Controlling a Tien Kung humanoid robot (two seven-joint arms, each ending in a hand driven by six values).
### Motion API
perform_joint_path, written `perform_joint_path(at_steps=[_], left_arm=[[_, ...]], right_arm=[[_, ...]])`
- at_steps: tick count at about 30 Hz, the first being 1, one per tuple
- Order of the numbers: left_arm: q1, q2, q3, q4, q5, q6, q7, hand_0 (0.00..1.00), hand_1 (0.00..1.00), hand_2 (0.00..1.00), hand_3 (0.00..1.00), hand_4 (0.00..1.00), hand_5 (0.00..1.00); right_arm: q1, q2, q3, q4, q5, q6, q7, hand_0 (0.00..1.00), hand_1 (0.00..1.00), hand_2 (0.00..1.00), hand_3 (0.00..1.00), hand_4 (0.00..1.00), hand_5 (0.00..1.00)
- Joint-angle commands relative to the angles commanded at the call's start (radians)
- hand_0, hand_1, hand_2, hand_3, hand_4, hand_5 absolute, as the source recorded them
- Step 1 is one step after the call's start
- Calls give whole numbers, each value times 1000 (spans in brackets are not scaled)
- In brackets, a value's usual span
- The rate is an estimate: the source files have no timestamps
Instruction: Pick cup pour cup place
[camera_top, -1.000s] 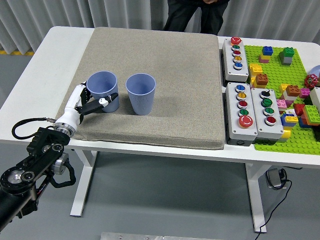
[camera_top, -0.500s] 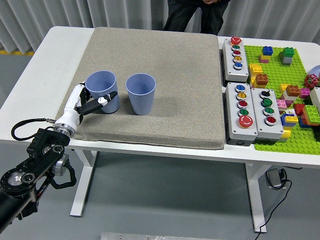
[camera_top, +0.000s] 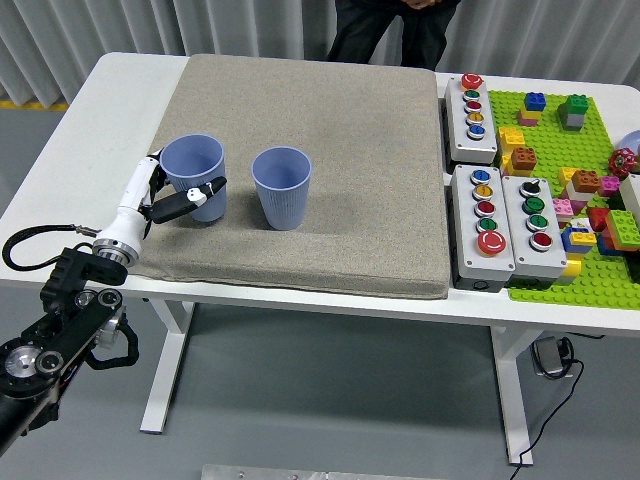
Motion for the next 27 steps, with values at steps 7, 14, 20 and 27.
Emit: perform_joint_path(at_steps=[7,14,20,27], left_arm=[[-4,1,3,-20,43,25,7,527,458,478,471,872,280],[-37,28,24,-44,121,27,50,525,455,477,469,870,273],[-93,63,55,-69,206,13,95,523,450,475,470,863,264],[-139,88,65,-78,307,-8,139,505,444,474,469,837,247]], right_arm=[[-1,1,-2,0,4,-1,-1,697,632,587,591,2,234],[-6,-1,-5,0,8,-2,1,697,632,587,591,2,232],[-10,-2,-4,0,6,-2,1,698,632,588,591,2,233],[-6,-4,-10,0,16,-4,2,698,632,587,591,2,232]])
